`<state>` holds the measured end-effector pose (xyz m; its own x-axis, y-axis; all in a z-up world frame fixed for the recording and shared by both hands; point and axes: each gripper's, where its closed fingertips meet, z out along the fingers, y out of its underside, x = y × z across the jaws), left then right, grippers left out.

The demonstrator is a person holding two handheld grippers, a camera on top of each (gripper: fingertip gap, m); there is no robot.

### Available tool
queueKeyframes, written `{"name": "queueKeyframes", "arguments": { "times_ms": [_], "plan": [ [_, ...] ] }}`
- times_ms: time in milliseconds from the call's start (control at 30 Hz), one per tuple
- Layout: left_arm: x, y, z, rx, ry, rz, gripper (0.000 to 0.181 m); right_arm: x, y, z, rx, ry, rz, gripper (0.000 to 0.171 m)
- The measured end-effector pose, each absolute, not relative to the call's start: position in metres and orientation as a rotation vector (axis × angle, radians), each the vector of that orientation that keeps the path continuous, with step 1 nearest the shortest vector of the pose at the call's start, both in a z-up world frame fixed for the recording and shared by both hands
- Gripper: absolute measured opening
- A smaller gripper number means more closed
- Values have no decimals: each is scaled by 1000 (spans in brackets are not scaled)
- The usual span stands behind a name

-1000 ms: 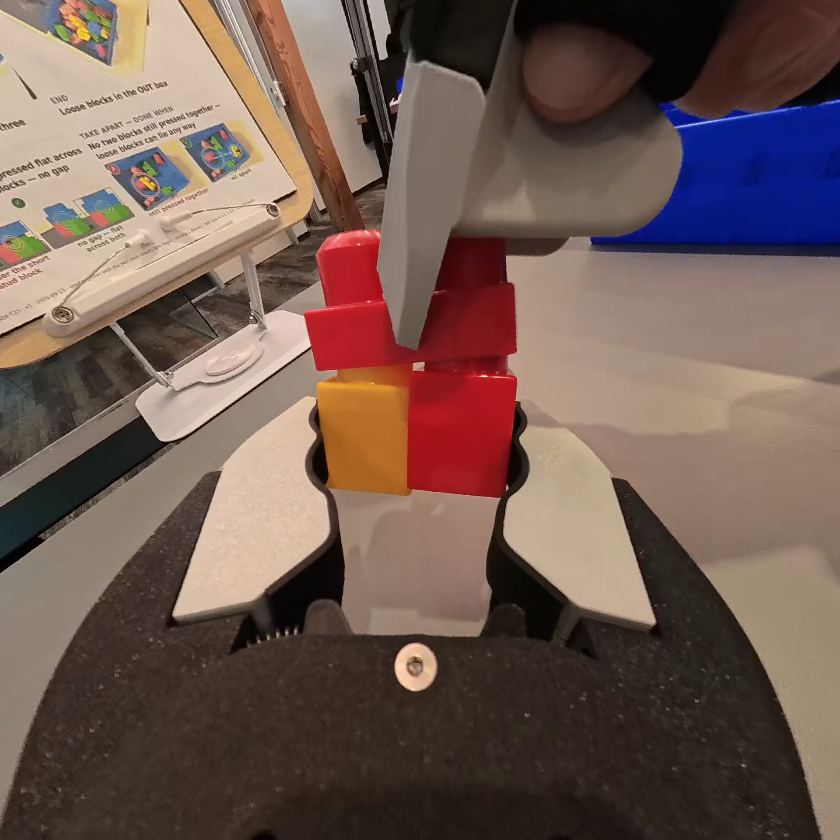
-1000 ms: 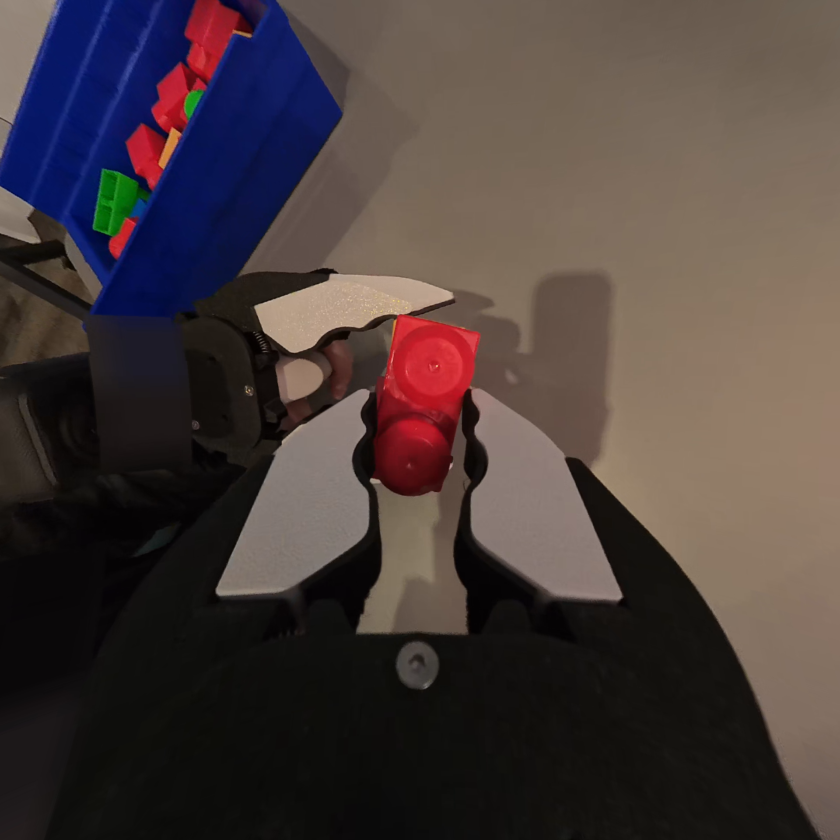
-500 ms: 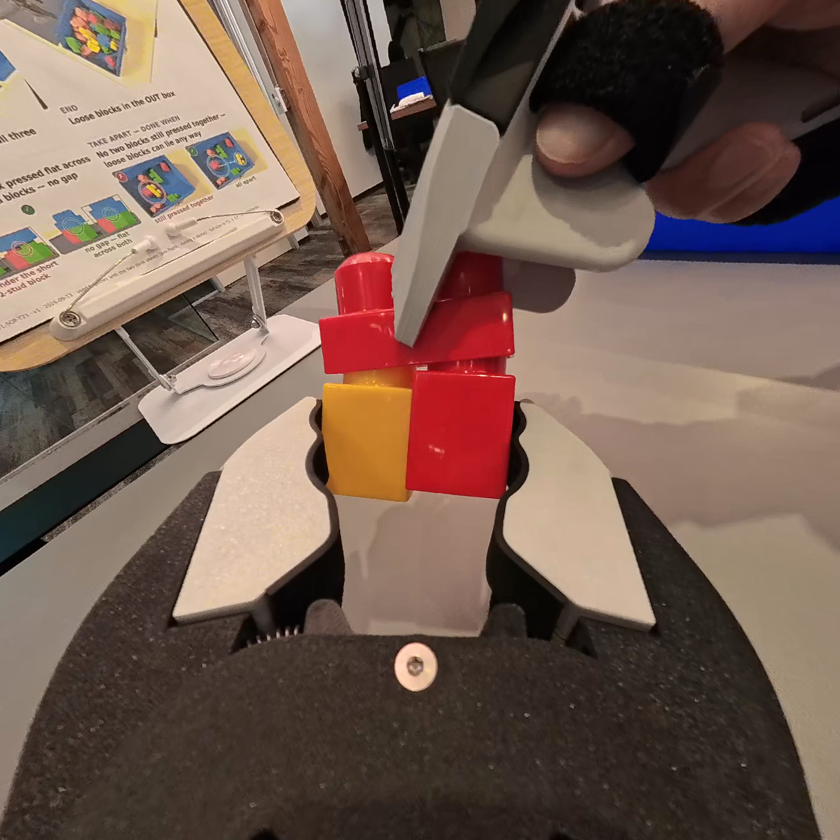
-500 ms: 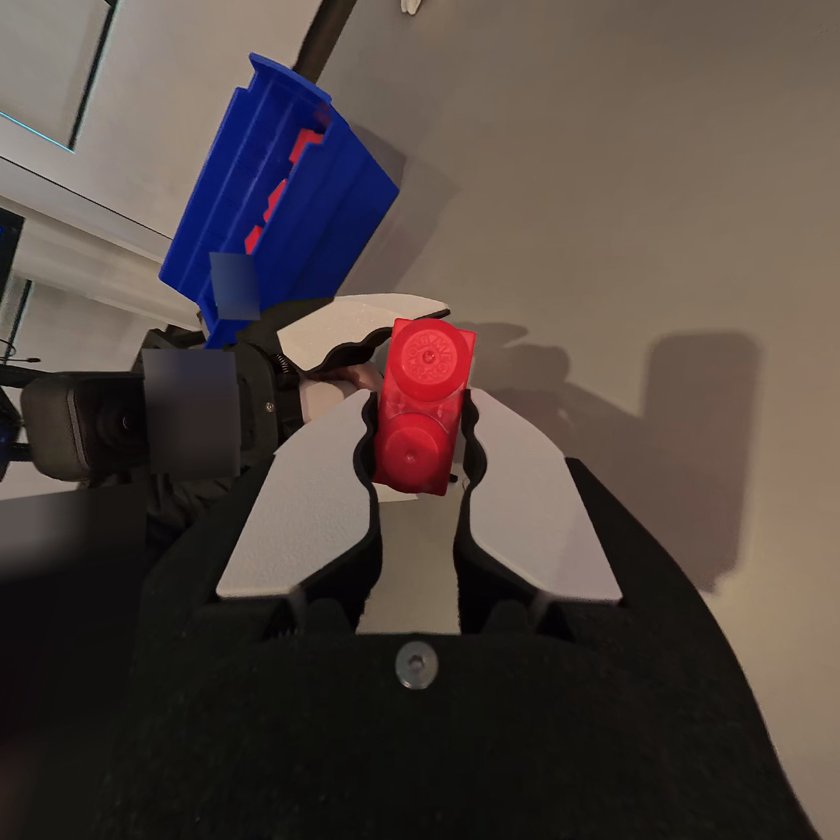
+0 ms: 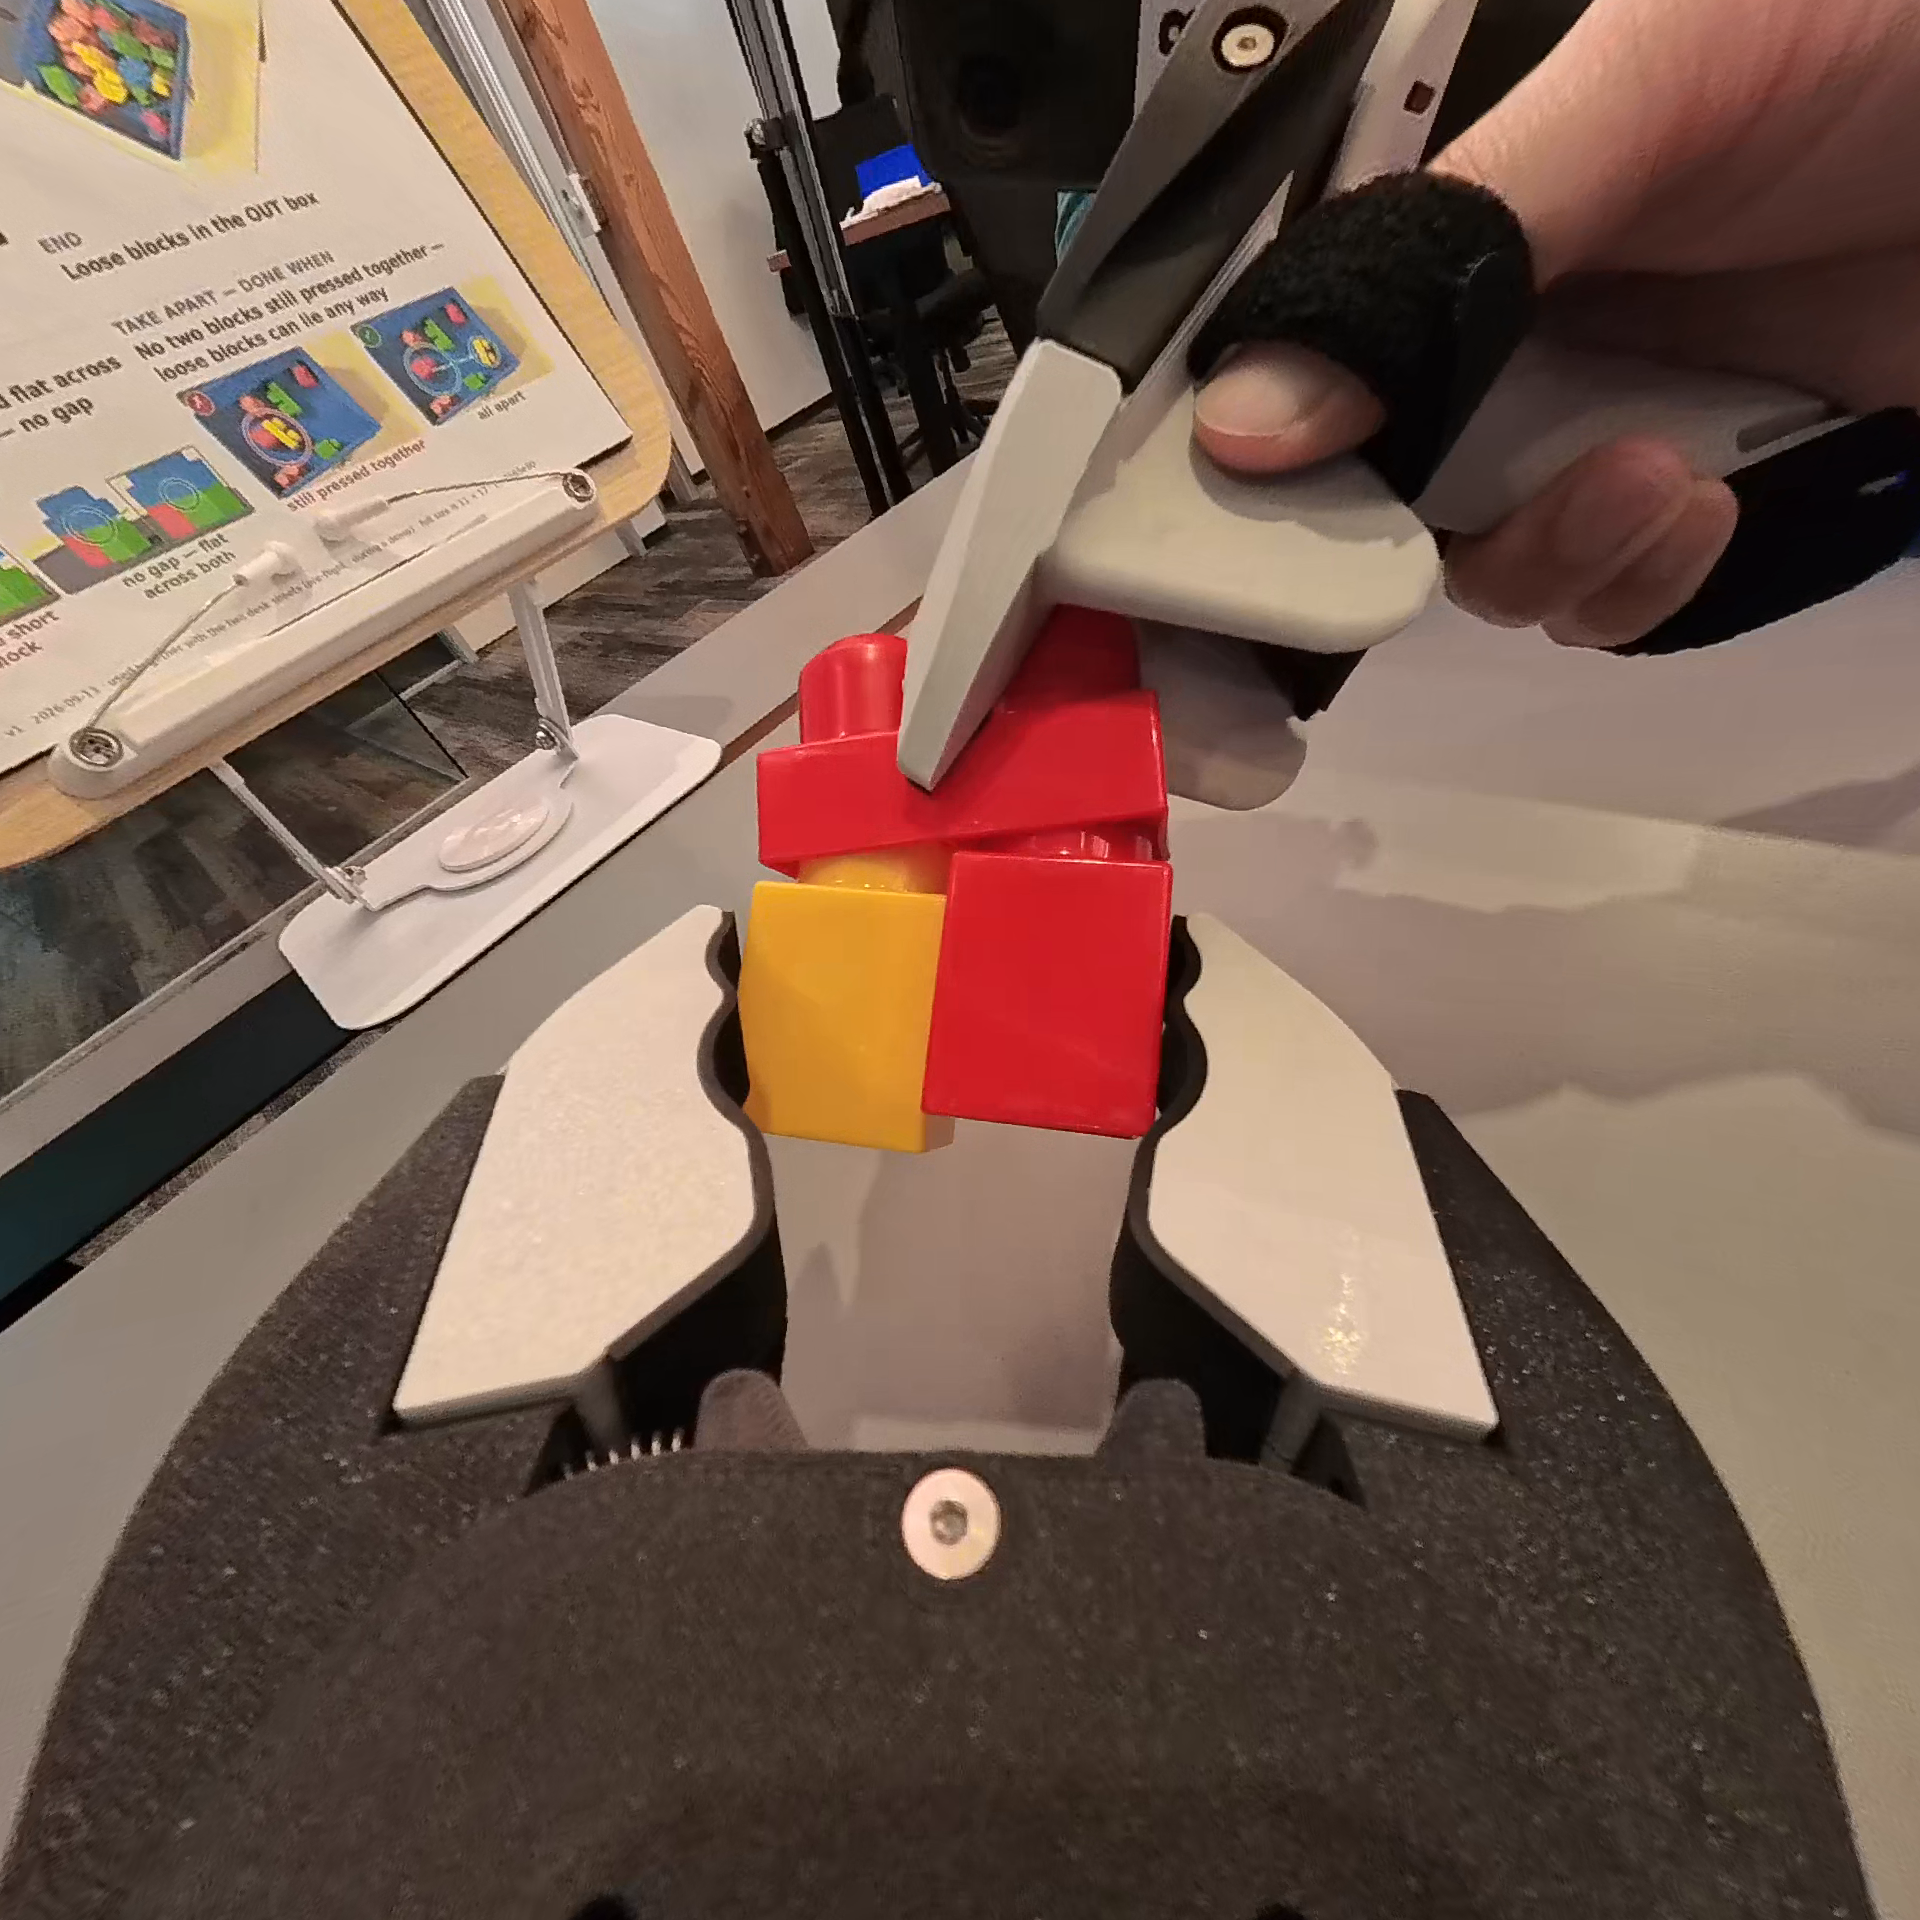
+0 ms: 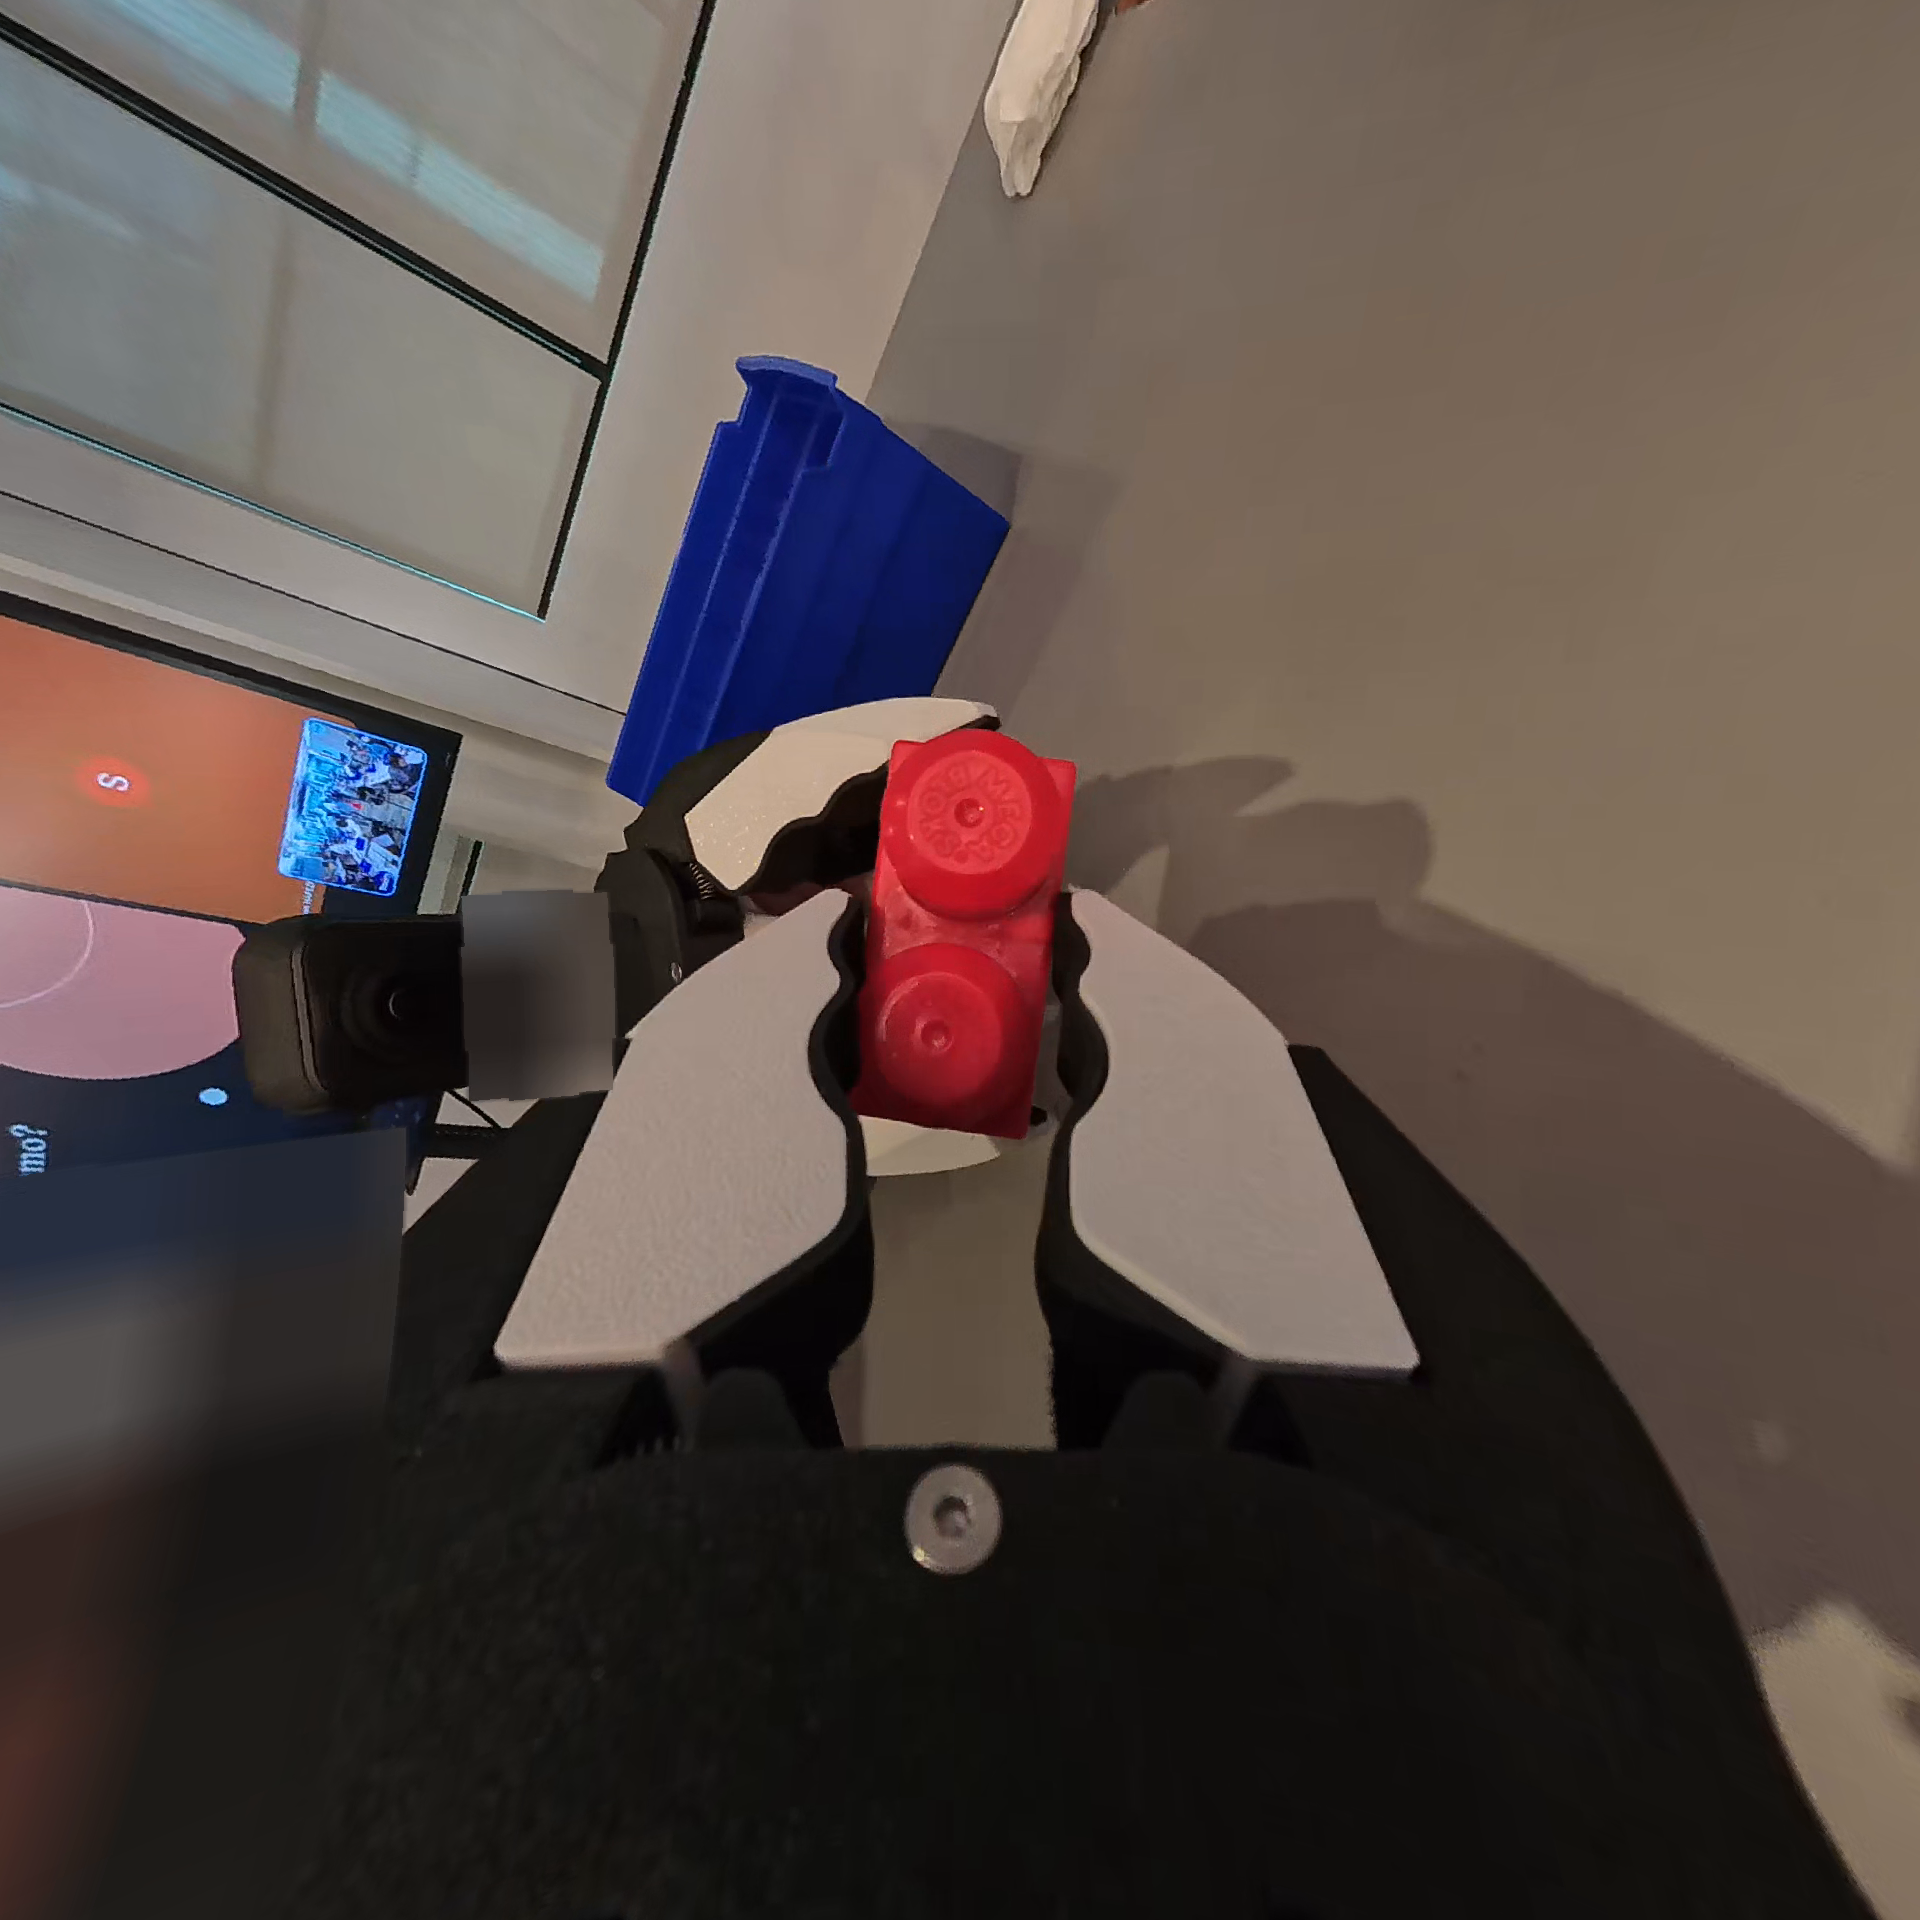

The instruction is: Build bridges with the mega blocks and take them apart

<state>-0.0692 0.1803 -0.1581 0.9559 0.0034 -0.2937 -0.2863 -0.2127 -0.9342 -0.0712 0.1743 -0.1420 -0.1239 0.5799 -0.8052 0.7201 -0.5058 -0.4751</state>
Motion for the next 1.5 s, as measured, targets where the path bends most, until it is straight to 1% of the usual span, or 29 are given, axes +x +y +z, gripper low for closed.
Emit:
{"name": "queueKeyframes", "arguments": {
  "times_ms": [233,367,533,833,1200,1500],
  "plan": [
    [-68,178,-148,-1711,216,303,78,-67,170,-133,1949,1519,-1683,35],
    [-73,176,-144,-1693,187,310,78,-62,162,-130,1906,1528,-1649,40],
    [-75,176,-143,-1688,178,333,78,-61,161,-132,1925,1589,-1616,36],
    [-73,174,-138,-1666,175,332,77,-60,158,-131,1917,1673,-1586,36],
    [-73,167,-122,-1582,152,299,77,-64,152,-123,1845,1436,-1790,36],
    [-72,169,-123,-1575,199,378,77,-63,156,-122,1788,1374,-1872,36]
  ]
}}
